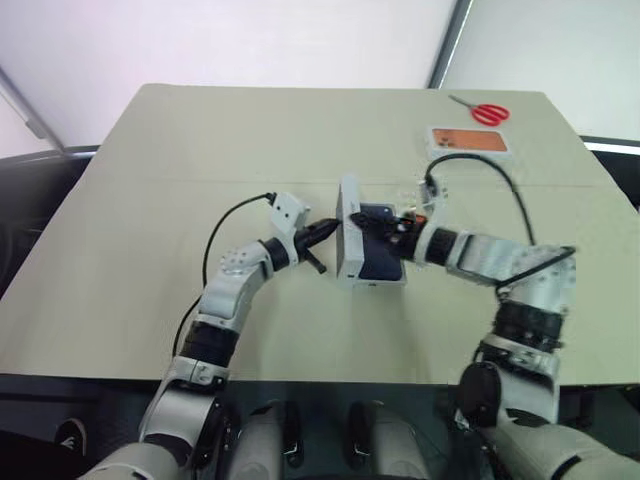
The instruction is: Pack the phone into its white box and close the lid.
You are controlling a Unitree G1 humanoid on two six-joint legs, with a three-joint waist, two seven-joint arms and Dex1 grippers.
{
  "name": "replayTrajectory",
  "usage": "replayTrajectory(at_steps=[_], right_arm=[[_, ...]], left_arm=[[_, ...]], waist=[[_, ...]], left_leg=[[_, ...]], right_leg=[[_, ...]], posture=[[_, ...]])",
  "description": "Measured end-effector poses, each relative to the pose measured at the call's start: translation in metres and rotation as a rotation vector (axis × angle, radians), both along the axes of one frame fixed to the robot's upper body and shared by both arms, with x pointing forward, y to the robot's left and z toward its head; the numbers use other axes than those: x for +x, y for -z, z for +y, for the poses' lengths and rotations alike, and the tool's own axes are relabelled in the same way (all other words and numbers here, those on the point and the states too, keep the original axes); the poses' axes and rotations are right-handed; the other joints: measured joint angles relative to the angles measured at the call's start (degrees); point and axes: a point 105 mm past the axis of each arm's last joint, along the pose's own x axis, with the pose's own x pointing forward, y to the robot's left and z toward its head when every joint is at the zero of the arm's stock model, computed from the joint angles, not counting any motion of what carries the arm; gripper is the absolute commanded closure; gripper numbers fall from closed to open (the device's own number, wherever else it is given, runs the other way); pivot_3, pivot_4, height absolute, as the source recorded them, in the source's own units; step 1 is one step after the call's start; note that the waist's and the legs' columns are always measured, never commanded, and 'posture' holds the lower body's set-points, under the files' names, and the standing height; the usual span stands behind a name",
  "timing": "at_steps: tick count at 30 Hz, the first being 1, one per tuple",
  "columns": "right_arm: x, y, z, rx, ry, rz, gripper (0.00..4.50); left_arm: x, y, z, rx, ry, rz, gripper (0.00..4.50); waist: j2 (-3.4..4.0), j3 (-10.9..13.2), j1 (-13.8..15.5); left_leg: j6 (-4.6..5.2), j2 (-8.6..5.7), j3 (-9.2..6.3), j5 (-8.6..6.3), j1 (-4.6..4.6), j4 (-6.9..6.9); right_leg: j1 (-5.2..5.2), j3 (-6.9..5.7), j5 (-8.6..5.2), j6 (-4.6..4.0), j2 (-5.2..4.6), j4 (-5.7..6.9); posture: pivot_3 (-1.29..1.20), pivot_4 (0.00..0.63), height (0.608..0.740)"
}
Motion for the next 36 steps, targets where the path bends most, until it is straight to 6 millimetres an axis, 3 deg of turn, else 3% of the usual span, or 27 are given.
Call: replayTrajectory(at_steps=[8,12,16,20,24,27,32,36], right_arm=[[0.018,-0.02,-0.049,-0.396,0.027,-0.357,1.19],[0.014,0.01,-0.061,-0.789,-0.096,-0.536,1.19],[0.011,0.039,-0.058,-0.845,-0.177,-0.545,1.19],[0.019,0.029,-0.055,-0.855,-0.159,-0.602,1.19],[0.025,0.025,-0.058,-0.882,-0.128,-0.636,1.19],[0.03,0.028,-0.058,-0.881,-0.114,-0.628,1.95],[0.034,0.025,-0.054,-0.885,-0.103,-0.657,4.47],[0.036,0.025,-0.049,-0.886,-0.106,-0.669,4.47]], left_arm=[[-0.001,0.009,-0.017,-0.002,0.032,0.022,4.5],[-0.003,0.011,-0.035,-0.009,0.072,0.029,4.5],[-0.004,0.011,-0.041,0.0,0.088,0.014,4.5],[-0.002,0.011,-0.038,0.005,0.075,0.014,4.5],[0.004,0.007,-0.017,0.038,0.026,-0.01,4.5],[0.009,0.003,0.0,0.056,-0.019,-0.014,4.5],[0.016,0.01,0.016,0.092,-0.079,0.019,4.5],[0.017,0.024,0.013,0.112,-0.088,0.063,4.5]], waist=[[-0.01,0.0,0.1],[-0.04,0.0,0.4],[-0.05,0.0,0.0],[-0.05,0.0,0.1],[-0.05,0.0,0.3],[-0.04,0.0,0.2],[-0.04,0.0,0.3],[-0.03,0.0,0.3]], left_leg=[[0.11,0.01,0.02,-0.06,0.02,0.04],[0.06,-0.03,0.03,-0.03,0.02,0.08],[0.03,-0.03,0.1,-0.01,0.07,0.11],[0.02,0.0,0.08,-0.01,0.08,0.12],[0.02,0.0,0.06,-0.01,0.07,0.12],[0.03,-0.02,0.06,-0.01,0.07,0.14],[0.03,-0.04,0.05,-0.01,0.07,0.14],[0.03,-0.04,0.05,-0.01,0.09,0.15]], right_leg=[[0.02,-0.01,-0.01,0.02,0.01,-0.01],[0.08,-0.05,-0.07,0.12,-0.08,-0.03],[0.08,-0.03,-0.05,0.12,-0.14,0.0],[0.08,-0.04,-0.05,0.11,-0.17,0.0],[0.09,-0.06,-0.05,0.11,-0.2,0.0],[0.11,-0.07,-0.05,0.1,-0.21,0.0],[0.14,-0.09,-0.05,0.11,-0.18,0.01],[0.16,-0.11,-0.05,0.11,-0.17,0.01]], posture=[[0.0,0.15,0.738],[0.0,0.15,0.738],[0.0,0.15,0.738],[0.0,0.15,0.738],[0.0,0.15,0.738],[0.0,0.15,0.738],[0.0,0.15,0.738],[0.0,0.15,0.738]])
